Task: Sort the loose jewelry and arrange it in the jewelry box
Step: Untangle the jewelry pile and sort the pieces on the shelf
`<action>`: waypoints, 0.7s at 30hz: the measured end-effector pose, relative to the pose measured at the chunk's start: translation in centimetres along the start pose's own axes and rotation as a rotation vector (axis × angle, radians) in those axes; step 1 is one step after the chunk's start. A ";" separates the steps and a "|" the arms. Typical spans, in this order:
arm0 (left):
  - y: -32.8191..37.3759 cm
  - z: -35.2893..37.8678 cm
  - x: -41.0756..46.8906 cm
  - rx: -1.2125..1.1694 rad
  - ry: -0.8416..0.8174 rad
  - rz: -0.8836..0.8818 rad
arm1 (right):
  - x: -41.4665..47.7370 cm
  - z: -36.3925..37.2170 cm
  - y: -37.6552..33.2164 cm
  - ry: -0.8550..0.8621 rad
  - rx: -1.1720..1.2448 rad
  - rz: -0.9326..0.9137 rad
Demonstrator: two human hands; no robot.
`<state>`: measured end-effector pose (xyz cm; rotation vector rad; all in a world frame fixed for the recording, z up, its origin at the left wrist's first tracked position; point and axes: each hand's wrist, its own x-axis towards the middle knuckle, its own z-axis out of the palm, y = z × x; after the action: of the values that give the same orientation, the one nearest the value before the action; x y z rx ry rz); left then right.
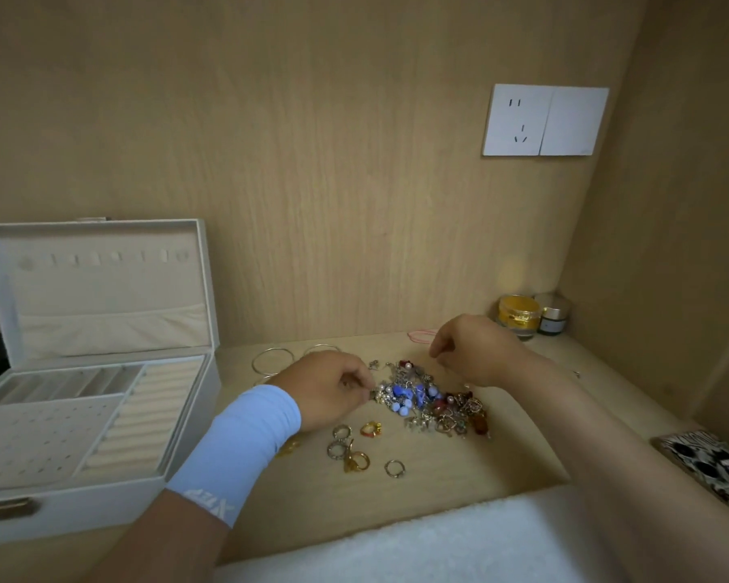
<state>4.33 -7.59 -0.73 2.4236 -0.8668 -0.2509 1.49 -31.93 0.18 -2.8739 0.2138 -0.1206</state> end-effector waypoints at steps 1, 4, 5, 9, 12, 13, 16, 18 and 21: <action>0.2 -0.1 0.8 -0.008 0.045 0.001 | 0.6 0.0 0.3 -0.008 0.000 0.014; 0.9 0.0 3.7 -0.031 0.119 -0.011 | 2.2 0.2 0.6 -0.042 0.016 0.023; 1.0 0.2 4.7 -0.029 0.130 -0.022 | 2.6 0.3 0.5 -0.050 0.026 0.018; 0.2 1.0 8.1 0.047 0.156 -0.088 | 4.1 1.2 0.2 -0.071 0.104 -0.022; -0.9 1.5 9.0 0.049 0.121 -0.124 | 4.7 1.9 -0.2 -0.104 0.129 -0.068; -1.2 1.6 9.2 0.055 0.094 -0.131 | 4.7 2.0 -0.3 -0.129 0.133 -0.088; -1.9 1.9 9.5 0.069 0.047 -0.138 | 4.8 2.0 -0.6 -0.213 0.092 -0.146; -2.0 1.9 9.6 0.035 0.058 -0.146 | 4.7 1.5 -0.7 -0.234 0.080 -0.153; -1.8 1.9 9.7 0.034 0.055 -0.136 | 4.9 0.9 -0.4 -0.200 0.124 -0.153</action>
<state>12.17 -13.39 -3.23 2.5125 -0.6886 -0.2203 6.50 -32.08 -0.25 -2.7514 -0.0505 0.1204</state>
